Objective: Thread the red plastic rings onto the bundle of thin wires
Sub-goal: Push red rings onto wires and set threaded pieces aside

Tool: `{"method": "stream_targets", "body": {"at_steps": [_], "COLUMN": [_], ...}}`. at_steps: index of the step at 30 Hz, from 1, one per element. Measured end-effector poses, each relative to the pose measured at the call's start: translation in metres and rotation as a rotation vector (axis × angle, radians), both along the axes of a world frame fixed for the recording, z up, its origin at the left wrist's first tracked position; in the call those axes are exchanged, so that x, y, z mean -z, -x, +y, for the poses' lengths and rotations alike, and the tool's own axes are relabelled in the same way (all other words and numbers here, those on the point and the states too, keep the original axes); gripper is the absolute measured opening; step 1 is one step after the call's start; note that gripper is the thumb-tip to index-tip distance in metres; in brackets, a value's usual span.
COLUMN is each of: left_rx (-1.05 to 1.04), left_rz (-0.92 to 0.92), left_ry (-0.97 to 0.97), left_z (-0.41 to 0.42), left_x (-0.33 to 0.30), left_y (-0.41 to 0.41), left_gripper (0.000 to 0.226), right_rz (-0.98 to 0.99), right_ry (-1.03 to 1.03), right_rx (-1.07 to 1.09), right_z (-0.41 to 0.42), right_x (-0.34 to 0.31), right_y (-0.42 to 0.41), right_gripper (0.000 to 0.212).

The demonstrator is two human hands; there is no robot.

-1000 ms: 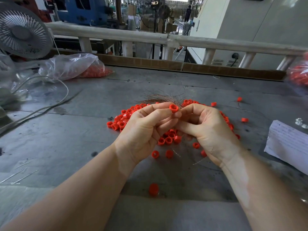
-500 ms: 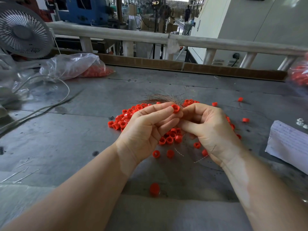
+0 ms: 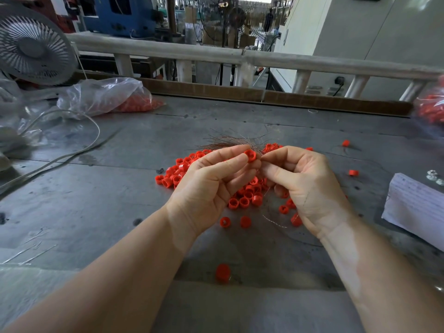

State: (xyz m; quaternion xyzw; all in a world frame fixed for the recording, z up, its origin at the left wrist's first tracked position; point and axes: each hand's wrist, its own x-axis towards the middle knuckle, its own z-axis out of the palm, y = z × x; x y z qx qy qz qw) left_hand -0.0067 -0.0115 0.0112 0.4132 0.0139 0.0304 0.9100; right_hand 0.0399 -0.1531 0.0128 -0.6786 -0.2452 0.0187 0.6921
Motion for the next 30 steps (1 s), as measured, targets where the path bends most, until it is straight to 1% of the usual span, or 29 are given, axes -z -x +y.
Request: {"method": "stream_targets", "body": {"at_steps": [5,6,8,10,16,23,30], "left_rx": [0.026,0.024,0.018,0.010,0.017,0.001,-0.036], "left_rz": [-0.017,-0.020,-0.021,-0.020,0.006,0.025,-0.015], "left_ry": [-0.008,-0.008,-0.011,-0.026,-0.047,-0.070,-0.097], "left_z": [0.0005,0.0003,-0.0002,-0.0007,0.0011,-0.0017,-0.0038], "left_x": [0.0002,0.0004,0.0008,0.0013,0.0001,0.0004,0.0002], "left_y": [-0.0006,-0.0009,-0.0012,-0.0012,-0.0007,-0.0008,0.0001], "left_gripper": [0.019,0.020,0.021,0.021,0.023,0.021,0.019], "right_rz": [0.030,0.036,0.044,0.047,0.043,-0.014,-0.043], "right_ry": [0.016,0.015,0.013,0.014,0.015,0.051,0.076], "right_rx": [0.020,0.016,0.005,0.015,0.009,0.013,0.013], "right_z": [-0.0014,-0.0015,-0.0017,-0.0023,-0.0027,-0.0034,-0.0033], "right_x": [0.0009,0.0006,0.0006,0.0014,0.0006,0.0033,0.0026], "right_y": [-0.0017,-0.0016,-0.0023,-0.0028,-0.0032,-0.0056,-0.0055], "right_gripper": [0.021,0.018,0.003,0.010,0.015,0.018,0.017]}}
